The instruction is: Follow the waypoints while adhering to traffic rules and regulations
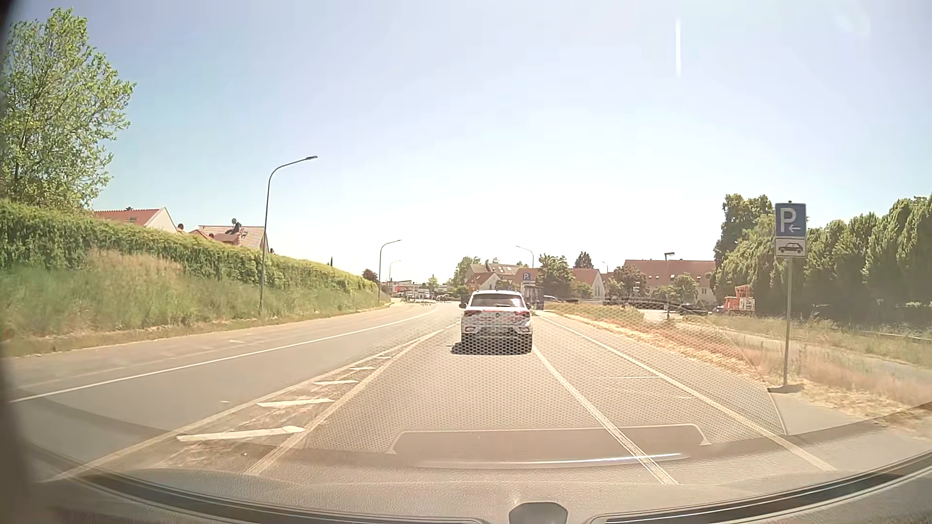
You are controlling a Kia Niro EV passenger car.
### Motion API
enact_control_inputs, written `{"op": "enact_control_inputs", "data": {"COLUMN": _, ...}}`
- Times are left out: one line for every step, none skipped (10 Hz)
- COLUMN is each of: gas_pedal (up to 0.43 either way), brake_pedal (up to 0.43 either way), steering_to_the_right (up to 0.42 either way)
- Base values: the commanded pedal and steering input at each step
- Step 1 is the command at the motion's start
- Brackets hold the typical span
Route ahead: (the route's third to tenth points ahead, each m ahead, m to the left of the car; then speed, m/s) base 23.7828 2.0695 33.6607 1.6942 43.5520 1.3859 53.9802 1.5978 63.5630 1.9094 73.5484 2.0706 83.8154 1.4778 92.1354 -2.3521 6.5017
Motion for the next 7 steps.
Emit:
{"op": "enact_control_inputs", "data": {"gas_pedal": 0.039, "brake_pedal": 0.03, "steering_to_the_right": -0.014}}
{"op": "enact_control_inputs", "data": {"gas_pedal": 0.039, "brake_pedal": 0.03, "steering_to_the_right": -0.013}}
{"op": "enact_control_inputs", "data": {"gas_pedal": 0.039, "brake_pedal": 0.03, "steering_to_the_right": -0.012}}
{"op": "enact_control_inputs", "data": {"gas_pedal": 0.039, "brake_pedal": 0.03, "steering_to_the_right": -0.011}}
{"op": "enact_control_inputs", "data": {"gas_pedal": 0.039, "brake_pedal": 0.03, "steering_to_the_right": -0.007}}
{"op": "enact_control_inputs", "data": {"gas_pedal": 0.039, "brake_pedal": 0.03, "steering_to_the_right": 0.001}}
{"op": "enact_control_inputs", "data": {"gas_pedal": 0.039, "brake_pedal": 0.03, "steering_to_the_right": 0.008}}
